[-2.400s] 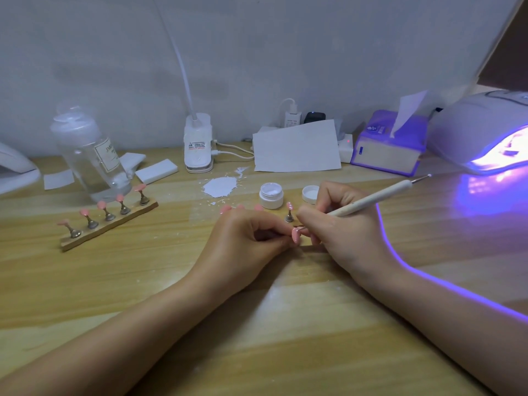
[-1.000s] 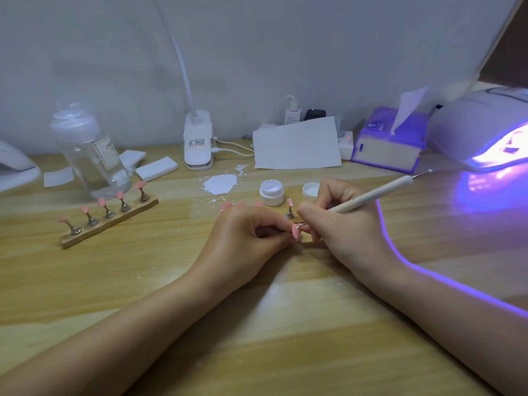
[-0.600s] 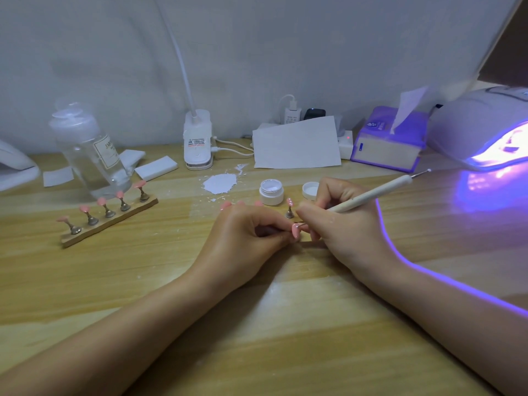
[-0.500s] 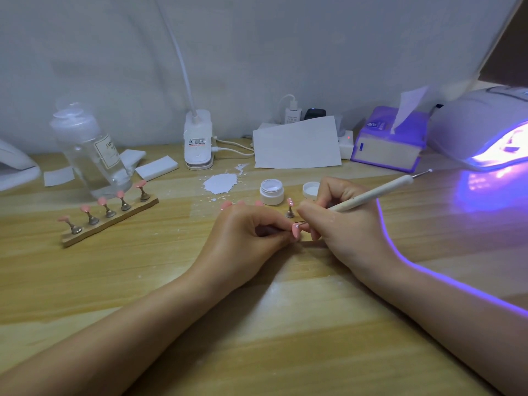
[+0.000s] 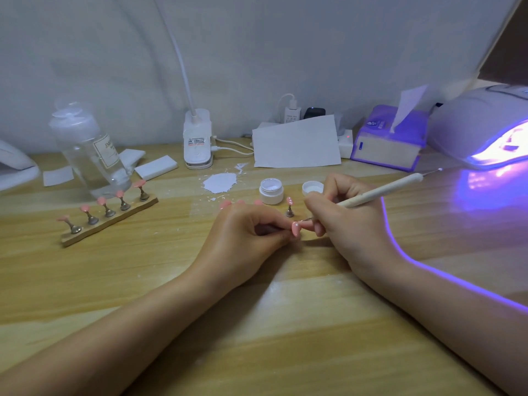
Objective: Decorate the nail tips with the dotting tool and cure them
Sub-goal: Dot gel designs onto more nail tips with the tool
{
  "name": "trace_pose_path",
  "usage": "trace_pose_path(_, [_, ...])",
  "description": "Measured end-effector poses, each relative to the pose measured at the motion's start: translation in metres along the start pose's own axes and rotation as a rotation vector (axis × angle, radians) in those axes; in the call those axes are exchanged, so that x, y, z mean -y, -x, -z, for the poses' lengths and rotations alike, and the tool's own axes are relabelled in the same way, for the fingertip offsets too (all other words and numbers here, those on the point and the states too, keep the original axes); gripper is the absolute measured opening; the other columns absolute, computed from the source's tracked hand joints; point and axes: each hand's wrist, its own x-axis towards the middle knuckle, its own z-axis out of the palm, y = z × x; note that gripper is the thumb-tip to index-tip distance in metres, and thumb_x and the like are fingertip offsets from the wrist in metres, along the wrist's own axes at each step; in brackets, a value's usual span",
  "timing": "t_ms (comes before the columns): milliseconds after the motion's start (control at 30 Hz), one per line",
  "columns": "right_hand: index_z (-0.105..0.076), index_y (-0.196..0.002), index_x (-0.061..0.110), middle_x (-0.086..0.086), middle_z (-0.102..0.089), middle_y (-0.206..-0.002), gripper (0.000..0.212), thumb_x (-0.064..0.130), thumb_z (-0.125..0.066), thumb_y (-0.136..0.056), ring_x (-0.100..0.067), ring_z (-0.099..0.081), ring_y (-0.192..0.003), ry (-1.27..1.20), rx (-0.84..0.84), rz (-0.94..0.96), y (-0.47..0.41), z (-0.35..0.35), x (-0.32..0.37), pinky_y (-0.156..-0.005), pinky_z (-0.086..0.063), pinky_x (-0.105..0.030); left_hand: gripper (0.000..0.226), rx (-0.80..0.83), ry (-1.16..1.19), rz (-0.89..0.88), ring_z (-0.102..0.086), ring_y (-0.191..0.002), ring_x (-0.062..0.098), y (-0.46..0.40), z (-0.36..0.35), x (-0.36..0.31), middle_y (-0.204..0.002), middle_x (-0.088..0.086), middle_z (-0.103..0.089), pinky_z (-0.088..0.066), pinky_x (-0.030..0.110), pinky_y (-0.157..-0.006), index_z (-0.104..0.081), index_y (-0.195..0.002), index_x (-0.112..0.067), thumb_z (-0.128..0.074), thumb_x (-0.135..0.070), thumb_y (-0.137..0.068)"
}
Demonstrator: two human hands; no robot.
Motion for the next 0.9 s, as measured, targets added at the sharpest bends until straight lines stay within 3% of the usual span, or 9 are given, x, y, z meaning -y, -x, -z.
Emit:
trace_pose_path(200, [-0.033,-0.050,0.008,0.009,-0.039,-0.031,0.035,-0.010,-0.053,-0.072,0.001,-0.045,-0.030,0.076,0.030,0.042,0.0004,0.0003,-0.0008,-0.037,-0.032,-0.009,0.009,0.001,0.021,0.009,-0.063,-0.067,-0.002,0.0002,-0.0001,0.0006,-0.073,-0.003,-0.073,-0.034,-0.004,-0.072,-0.075,-0.077,-0.009,-0.071,0.000,-0.075])
trace_pose_path(400, [-0.033,-0.050,0.009,0.010,-0.038,-0.028,0.038,-0.015,-0.051,-0.073,0.001,-0.043,-0.027,0.063,0.082,0.037,0.0021,-0.0015,-0.0008,-0.036,-0.031,-0.007,0.008,0.001,0.074,0.005,-0.060,-0.064,-0.008,0.0004,-0.0003,-0.0002,-0.068,-0.014,-0.068,-0.041,0.003,-0.064,-0.075,-0.076,-0.009,-0.072,-0.003,-0.074])
trace_pose_path(633, [-0.034,-0.051,0.008,0.008,-0.041,-0.028,0.038,-0.017,-0.051,-0.074,0.001,-0.042,-0.027,0.047,0.099,0.029,0.0024,-0.0021,0.0007,-0.035,-0.030,-0.006,0.009,-0.001,0.069,0.022,-0.063,-0.066,-0.002,0.0005,-0.0002,0.0007,-0.069,-0.007,-0.071,-0.046,0.007,-0.068,-0.075,-0.076,-0.010,-0.072,-0.002,-0.074])
trace_pose_path(833, [-0.035,-0.051,0.008,0.009,-0.043,-0.028,0.039,-0.017,-0.052,-0.075,0.002,-0.042,-0.028,0.048,0.107,0.023,0.0025,-0.0025,0.0008,-0.036,-0.031,-0.006,0.008,-0.001,0.093,0.043,-0.066,-0.068,0.002,0.0009,-0.0001,-0.0001,-0.072,-0.003,-0.072,-0.052,0.020,-0.070,-0.074,-0.076,-0.010,-0.070,-0.003,-0.075])
trace_pose_path(900, [-0.035,-0.051,0.008,0.009,-0.042,-0.028,0.039,-0.017,-0.052,-0.075,0.001,-0.043,-0.028,0.047,0.104,0.023,0.0021,-0.0028,0.0010,-0.036,-0.030,-0.005,0.008,0.000,0.088,0.040,-0.066,-0.068,0.000,0.0009,-0.0001,-0.0007,-0.071,-0.004,-0.072,-0.052,0.017,-0.069,-0.075,-0.076,-0.010,-0.070,-0.003,-0.075])
